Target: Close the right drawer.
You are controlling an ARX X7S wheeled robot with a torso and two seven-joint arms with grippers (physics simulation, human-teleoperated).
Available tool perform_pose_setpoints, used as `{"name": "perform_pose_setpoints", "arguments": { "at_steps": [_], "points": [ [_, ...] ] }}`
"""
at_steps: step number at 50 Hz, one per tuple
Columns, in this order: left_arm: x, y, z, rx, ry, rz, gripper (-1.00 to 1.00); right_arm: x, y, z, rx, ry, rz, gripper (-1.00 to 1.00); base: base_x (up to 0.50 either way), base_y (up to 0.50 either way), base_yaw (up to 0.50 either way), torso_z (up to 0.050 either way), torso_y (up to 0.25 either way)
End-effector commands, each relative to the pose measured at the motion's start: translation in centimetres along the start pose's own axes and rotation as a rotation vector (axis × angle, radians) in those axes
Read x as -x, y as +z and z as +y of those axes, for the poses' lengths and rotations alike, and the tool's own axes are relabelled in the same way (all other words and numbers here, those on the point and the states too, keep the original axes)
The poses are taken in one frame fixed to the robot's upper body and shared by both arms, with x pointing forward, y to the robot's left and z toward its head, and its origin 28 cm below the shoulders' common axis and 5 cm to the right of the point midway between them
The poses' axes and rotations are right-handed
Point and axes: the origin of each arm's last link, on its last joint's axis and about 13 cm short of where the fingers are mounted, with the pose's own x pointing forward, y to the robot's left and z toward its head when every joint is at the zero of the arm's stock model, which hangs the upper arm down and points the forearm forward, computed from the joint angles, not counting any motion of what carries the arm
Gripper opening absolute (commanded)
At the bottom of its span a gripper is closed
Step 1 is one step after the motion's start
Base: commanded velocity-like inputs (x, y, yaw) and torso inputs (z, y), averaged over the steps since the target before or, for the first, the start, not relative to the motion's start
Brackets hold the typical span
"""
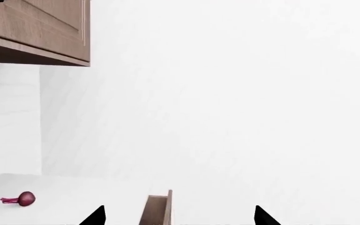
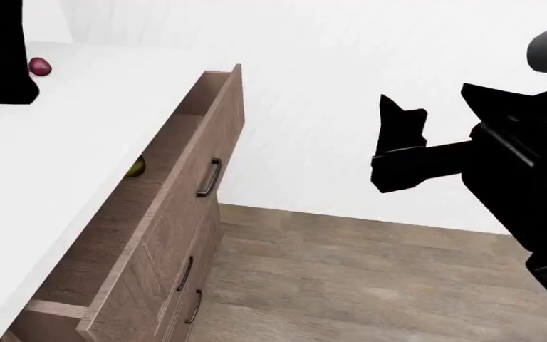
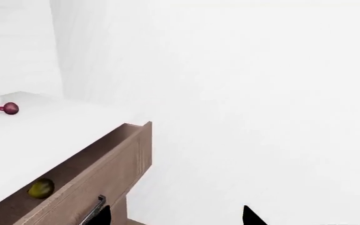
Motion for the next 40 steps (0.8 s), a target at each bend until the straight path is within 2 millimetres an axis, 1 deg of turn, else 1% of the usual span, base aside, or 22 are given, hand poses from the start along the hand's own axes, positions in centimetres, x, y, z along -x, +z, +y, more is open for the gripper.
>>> {"name": "perform_pose_setpoints", "arguments": {
  "at_steps": [1,8,13,16,20,27,31,40],
  "points": [
    [0.1,-0.4,-0.4,-0.010,-0.010,0.008,1.00,2.3,1.5,-1.6,0.000,-0.072,-0.031,1.00,0.00,0.00,0.00,0.000,0.000],
    [0.1,-1.1,-0.9,-0.009,-0.015,0.025,1.00,3.2,2.8,-2.3,0.001,-0.106,-0.056,1.00,0.00,0.00,0.00,0.000,0.000],
    [0.1,-1.9,-1.6,-0.010,-0.025,0.040,1.00,3.6,3.5,-2.7,0.000,-0.119,-0.074,1.00,0.00,0.00,0.00,0.000,0.000],
    [-0.2,-2.3,-2.1,-0.003,-0.025,0.054,1.00,3.7,3.5,-2.7,0.001,-0.119,-0.077,1.00,0.00,0.00,0.00,0.000,0.000],
    [-0.5,-2.4,-2.8,0.004,-0.037,0.065,1.00,3.9,3.7,-2.9,-0.004,-0.125,-0.081,1.00,0.00,0.00,0.00,0.000,0.000],
    [-1.6,-2.0,-4.1,0.008,-0.056,0.066,1.00,4.1,4.1,-3.1,-0.008,-0.131,-0.096,1.00,0.00,0.00,0.00,0.000,0.000],
    [-2.5,-2.7,-4.8,-0.003,-0.063,0.075,1.00,4.1,4.2,-3.1,-0.010,-0.131,-0.099,1.00,0.00,0.00,0.00,0.000,0.000],
    [-3.8,-4.0,-6.2,-0.022,-0.079,0.116,1.00,4.3,4.3,-3.2,-0.020,-0.125,-0.099,1.00,0.00,0.00,0.00,0.000,0.000]
  ]
}}
